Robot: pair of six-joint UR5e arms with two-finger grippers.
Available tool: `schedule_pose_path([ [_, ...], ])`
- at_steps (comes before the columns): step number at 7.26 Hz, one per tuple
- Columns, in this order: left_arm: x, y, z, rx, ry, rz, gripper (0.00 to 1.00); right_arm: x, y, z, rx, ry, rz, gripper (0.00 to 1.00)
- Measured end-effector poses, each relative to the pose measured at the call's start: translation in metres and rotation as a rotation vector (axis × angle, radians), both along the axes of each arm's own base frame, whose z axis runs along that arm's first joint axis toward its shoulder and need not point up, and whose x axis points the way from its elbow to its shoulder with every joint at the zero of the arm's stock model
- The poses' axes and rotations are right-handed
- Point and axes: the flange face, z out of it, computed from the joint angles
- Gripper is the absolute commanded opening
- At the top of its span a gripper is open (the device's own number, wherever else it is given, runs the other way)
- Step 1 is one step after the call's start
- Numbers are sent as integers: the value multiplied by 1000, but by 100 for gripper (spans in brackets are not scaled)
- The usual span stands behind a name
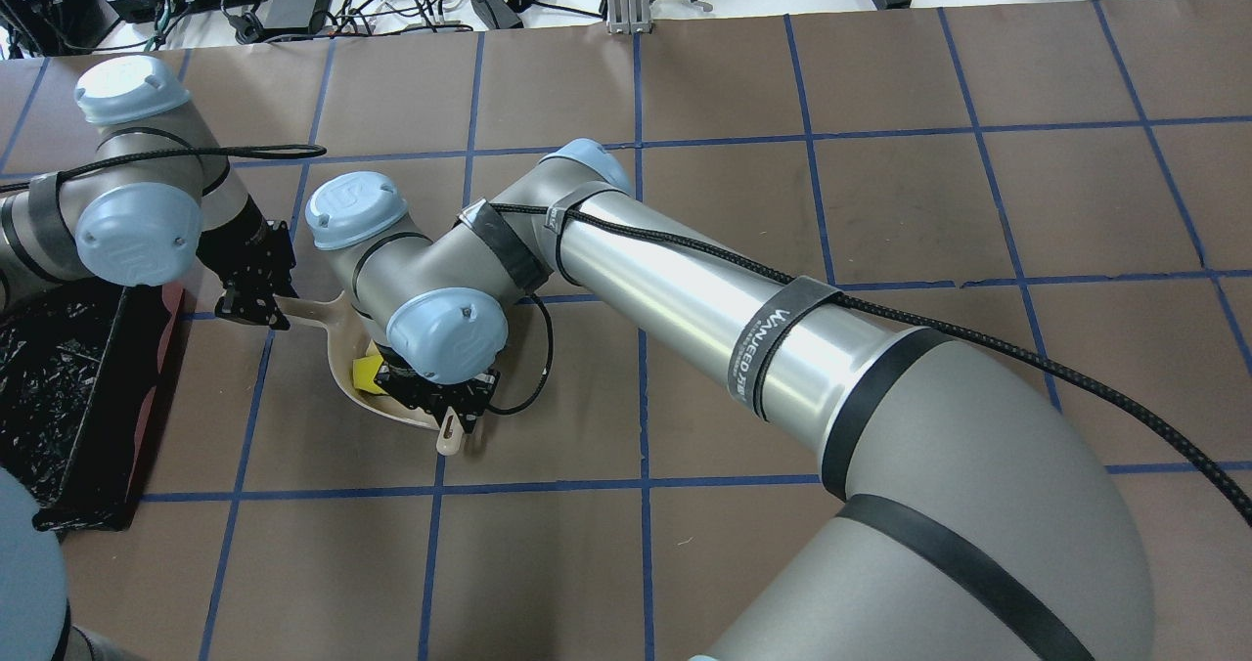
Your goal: Sweep and dump trash into bin
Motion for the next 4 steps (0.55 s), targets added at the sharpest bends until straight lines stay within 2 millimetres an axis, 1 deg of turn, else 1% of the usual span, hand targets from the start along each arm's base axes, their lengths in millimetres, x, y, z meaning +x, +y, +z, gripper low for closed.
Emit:
schedule_pose_path([
  [1,0,0,0,-1,0,0,0,-5,-3,2,-1,17,20,5],
  [2,0,0,1,-1,0,1,0,-16,-8,10,6,36,41,5],
  [3,0,0,1,-1,0,1,0,-35,-18,22,17,51,53,5],
  [4,0,0,1,-2,1,1,0,-62,-33,38,39,61,57,4],
])
